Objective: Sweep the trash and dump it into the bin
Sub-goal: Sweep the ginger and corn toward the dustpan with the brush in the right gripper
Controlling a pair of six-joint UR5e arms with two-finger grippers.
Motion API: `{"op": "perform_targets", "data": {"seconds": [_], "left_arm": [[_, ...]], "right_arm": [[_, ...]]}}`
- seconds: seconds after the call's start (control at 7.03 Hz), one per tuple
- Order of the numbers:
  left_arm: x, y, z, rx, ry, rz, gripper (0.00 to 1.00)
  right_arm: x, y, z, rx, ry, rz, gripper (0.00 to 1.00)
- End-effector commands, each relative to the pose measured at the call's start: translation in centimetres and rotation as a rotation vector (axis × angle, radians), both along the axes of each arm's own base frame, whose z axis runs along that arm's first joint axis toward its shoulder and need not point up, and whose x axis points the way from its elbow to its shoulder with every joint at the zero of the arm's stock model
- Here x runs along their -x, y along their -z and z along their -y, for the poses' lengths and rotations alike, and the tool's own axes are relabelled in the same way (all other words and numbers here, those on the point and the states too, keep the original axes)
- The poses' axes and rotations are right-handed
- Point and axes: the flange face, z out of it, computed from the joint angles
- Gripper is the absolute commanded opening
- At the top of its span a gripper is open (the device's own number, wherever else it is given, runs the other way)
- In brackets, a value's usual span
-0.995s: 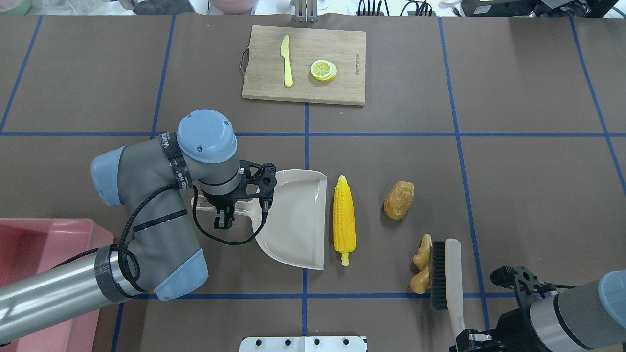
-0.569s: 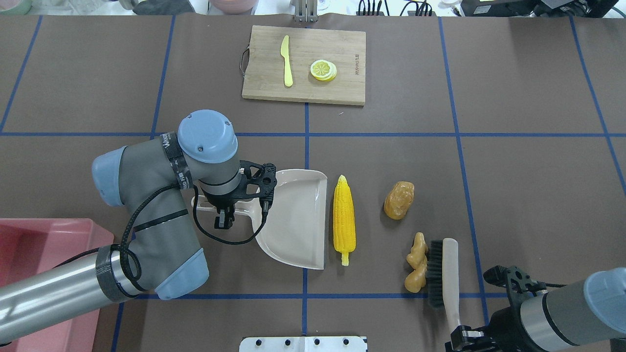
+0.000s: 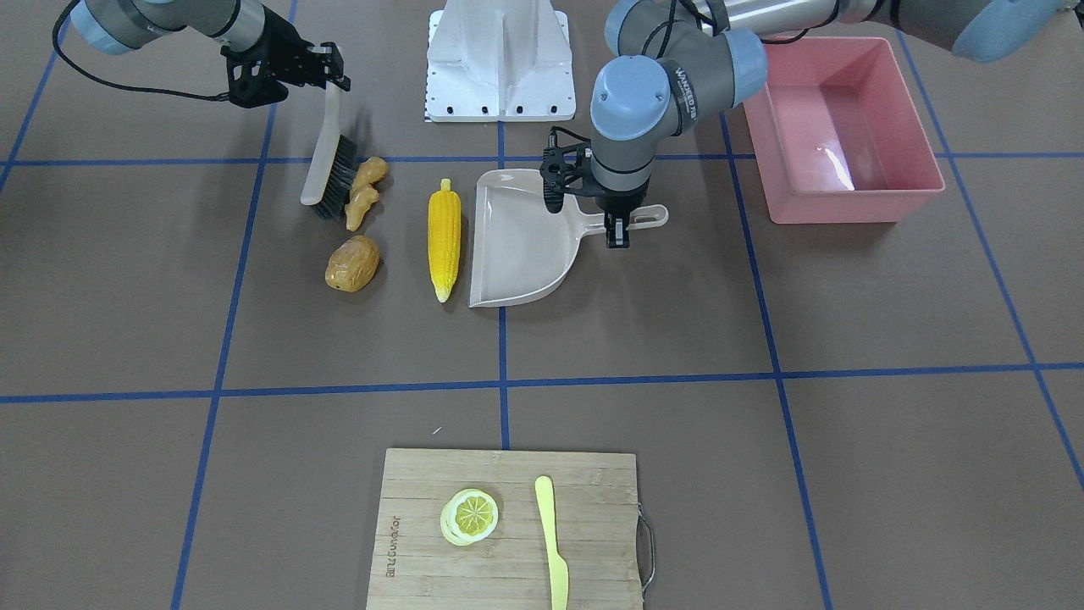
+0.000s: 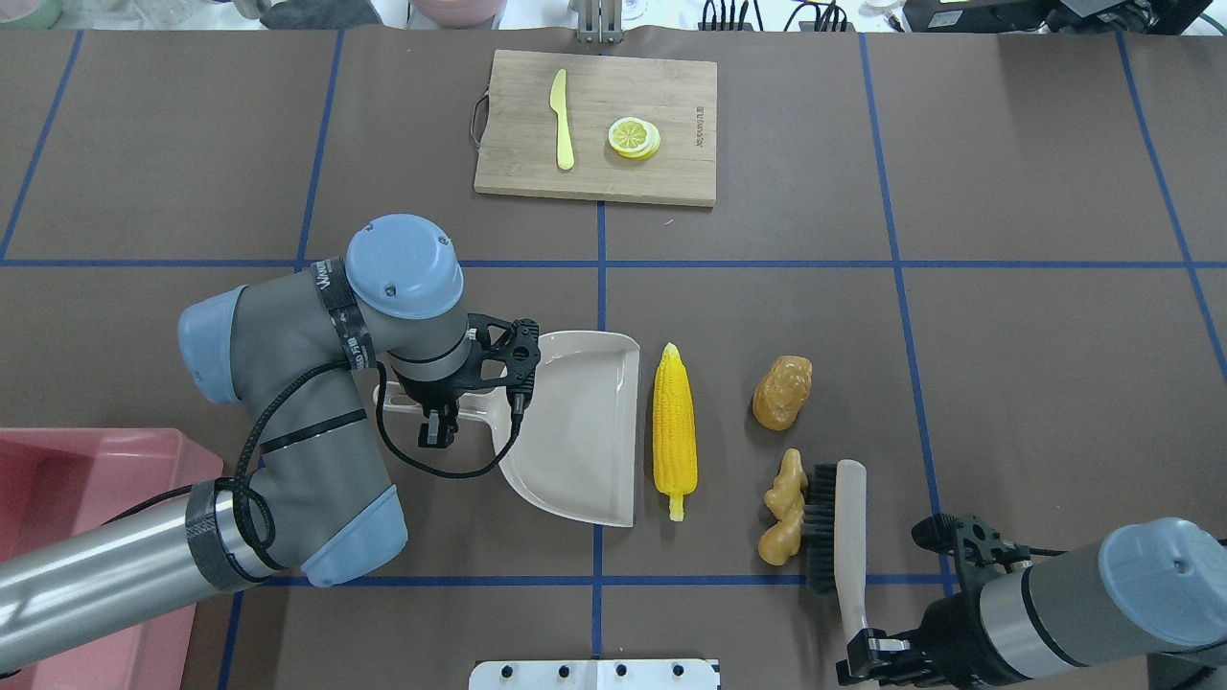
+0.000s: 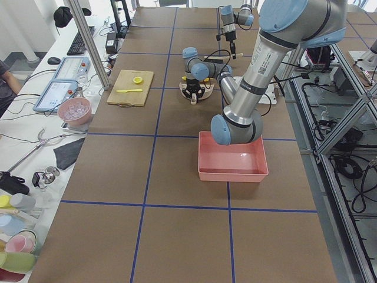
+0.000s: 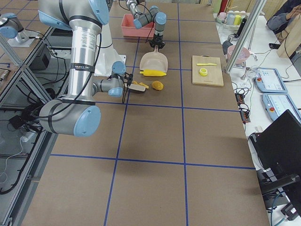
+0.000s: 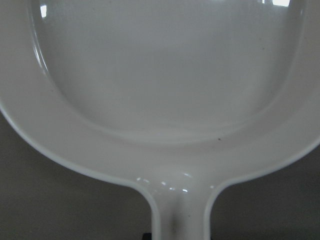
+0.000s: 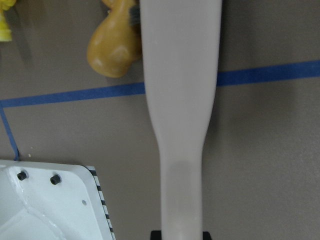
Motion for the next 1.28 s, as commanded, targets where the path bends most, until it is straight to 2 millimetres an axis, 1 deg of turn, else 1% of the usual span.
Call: {"op": "perform_targets", "data": {"seconds": [0.0, 0.14, 0.28, 0.43, 0.57, 0.71, 1.0, 1.14], "left_arm": [[0.1, 0.0, 0.1, 0.0, 0.002, 0.0, 0.0], [0.1, 0.0, 0.1, -0.001, 0.001, 0.0, 0.0], [0.2, 0.0, 0.2, -0.001, 0.002, 0.0, 0.0], [0.2, -0.1, 0.3, 0.0, 0.004, 0.001, 0.0], [0.3, -0.1, 0.3, 0.0, 0.005, 0.001, 0.0], [0.3, -0.2, 0.3, 0.0, 0.005, 0.003, 0.0], [0.3, -0.3, 0.3, 0.0, 0.004, 0.004, 0.0], [0.3, -0.5, 0.3, 0.002, 0.004, 0.006, 0.0]], "right_arm": [[3.0, 0.8, 1.6, -0.005, -0.022, 0.023, 0.0], [3.7, 1.8, 2.3, -0.001, -0.03, 0.013, 0.0], [5.4, 3.9, 3.1, 0.0, -0.034, 0.003, 0.0], [6.6, 6.0, 4.2, 0.003, -0.043, -0.006, 0.0], [7.5, 7.8, 4.7, 0.004, -0.045, 0.0, 0.0], [8.1, 8.9, 4.9, 0.004, -0.048, 0.002, 0.0], [8.7, 10.3, 5.3, -0.001, -0.054, 0.015, 0.0], [9.0, 11.3, 5.9, -0.008, -0.062, 0.018, 0.0]]}}
